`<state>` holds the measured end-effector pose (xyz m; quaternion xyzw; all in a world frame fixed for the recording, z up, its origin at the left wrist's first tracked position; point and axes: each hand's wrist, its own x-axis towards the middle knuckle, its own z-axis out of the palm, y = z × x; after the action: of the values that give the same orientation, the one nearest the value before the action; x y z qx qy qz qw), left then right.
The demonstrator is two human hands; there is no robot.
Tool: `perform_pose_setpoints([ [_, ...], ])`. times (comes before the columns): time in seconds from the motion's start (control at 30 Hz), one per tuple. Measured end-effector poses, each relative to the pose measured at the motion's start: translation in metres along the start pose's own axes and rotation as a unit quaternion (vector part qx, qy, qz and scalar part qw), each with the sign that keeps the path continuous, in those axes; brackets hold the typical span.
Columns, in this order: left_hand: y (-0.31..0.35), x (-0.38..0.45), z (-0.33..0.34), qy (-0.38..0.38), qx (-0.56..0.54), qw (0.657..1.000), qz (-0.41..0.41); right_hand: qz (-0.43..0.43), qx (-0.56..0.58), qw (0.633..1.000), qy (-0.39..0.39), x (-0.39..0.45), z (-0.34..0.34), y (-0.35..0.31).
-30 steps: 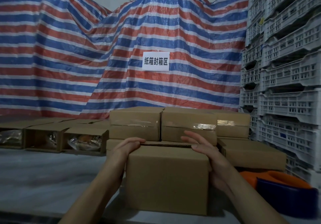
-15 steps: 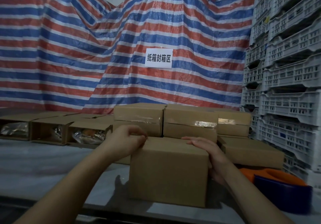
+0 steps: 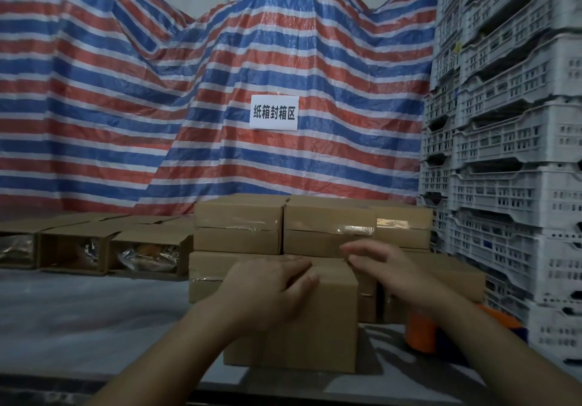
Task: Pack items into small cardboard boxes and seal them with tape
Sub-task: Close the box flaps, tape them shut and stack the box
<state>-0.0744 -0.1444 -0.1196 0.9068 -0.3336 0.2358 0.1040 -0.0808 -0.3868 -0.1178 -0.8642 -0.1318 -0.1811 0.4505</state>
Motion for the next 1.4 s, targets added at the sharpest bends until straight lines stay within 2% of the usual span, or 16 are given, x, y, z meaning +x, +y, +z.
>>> perform_pose_setpoints([
  [0.1, -0.001, 0.002, 0.001, 0.001, 0.009, 1.000, -0.007, -0.020, -0.222, 0.970, 0.095, -0.013, -0.035, 0.003],
  [0.17, -0.001, 0.003, 0.001, -0.003, 0.002, 1.000, -0.008, 0.030, -0.406, 0.908, 0.097, -0.023, -0.054, 0.012],
  [0.23, -0.002, 0.003, 0.001, -0.009, -0.007, 1.000, -0.011, 0.078, -0.486, 0.866, 0.092, -0.037, -0.068, 0.029],
  [0.4, -0.004, 0.004, 0.002, -0.029, -0.036, 0.998, -0.042, 0.159, -0.482, 0.861, 0.030, -0.064, -0.075, 0.073],
  [0.57, -0.002, 0.008, -0.002, -0.045, -0.105, 0.990, -0.085, 0.115, -0.459, 0.880, 0.050, -0.074, -0.075, 0.088],
  [0.67, -0.004, 0.011, -0.008, -0.053, -0.203, 0.971, -0.115, 0.074, -0.470, 0.875, 0.089, -0.078, -0.075, 0.091],
  [0.83, -0.006, 0.010, -0.019, -0.048, -0.371, 0.914, -0.156, 0.041, -0.503, 0.837, 0.211, -0.073, -0.069, 0.086],
  [0.87, -0.005, 0.010, -0.021, -0.041, -0.389, 0.906, -0.162, 0.042, -0.467, 0.851, 0.237, -0.067, -0.069, 0.078],
  [0.97, -0.005, 0.010, -0.024, -0.007, -0.413, 0.892, -0.183, 0.011, -0.236, 0.936, 0.260, -0.041, -0.072, 0.030],
  [1.07, -0.004, 0.010, -0.026, 0.022, -0.439, 0.877, -0.195, -0.026, -0.103, 0.967, 0.231, -0.006, -0.065, -0.033],
  [1.23, -0.004, 0.012, -0.031, 0.048, -0.508, 0.827, -0.237, 0.027, -0.066, 0.993, 0.091, 0.054, -0.039, -0.101],
  [1.4, -0.005, 0.018, -0.036, 0.091, -0.574, 0.750, -0.316, 0.051, -0.084, 0.995, -0.031, 0.081, -0.009, -0.110],
])
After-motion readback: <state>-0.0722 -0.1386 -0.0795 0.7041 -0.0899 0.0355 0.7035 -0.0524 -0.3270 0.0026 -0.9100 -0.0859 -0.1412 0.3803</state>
